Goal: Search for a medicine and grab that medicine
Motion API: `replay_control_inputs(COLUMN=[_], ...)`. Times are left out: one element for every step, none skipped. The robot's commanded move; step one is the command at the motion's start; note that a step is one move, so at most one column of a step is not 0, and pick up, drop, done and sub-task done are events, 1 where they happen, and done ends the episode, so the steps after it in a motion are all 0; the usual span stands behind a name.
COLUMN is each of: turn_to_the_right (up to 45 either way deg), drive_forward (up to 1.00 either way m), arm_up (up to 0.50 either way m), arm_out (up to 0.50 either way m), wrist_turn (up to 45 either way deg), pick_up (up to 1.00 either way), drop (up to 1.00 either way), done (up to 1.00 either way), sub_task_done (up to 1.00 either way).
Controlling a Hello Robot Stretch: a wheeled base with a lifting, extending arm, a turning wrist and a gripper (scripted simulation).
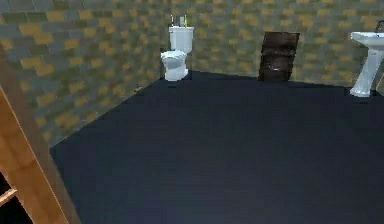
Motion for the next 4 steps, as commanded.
replay_control_inputs(turn_to_the_right=[0.0, 0.0, 0.0, 3.0], drive_forward=[1.00, 1.00, 1.00, 0.00], arm_up=[0.00, 0.00, 0.00, 0.00], arm_out=[0.00, 0.00, 0.00, 0.00], wrist_turn=[0.0, 0.0, 0.0, 0.0], pick_up=[0.00, 0.00, 0.00, 0.00], drop=[0.00, 0.00, 0.00, 0.00], done=[0.00, 0.00, 0.00, 0.00], sub_task_done=[0.00, 0.00, 0.00, 0.00])
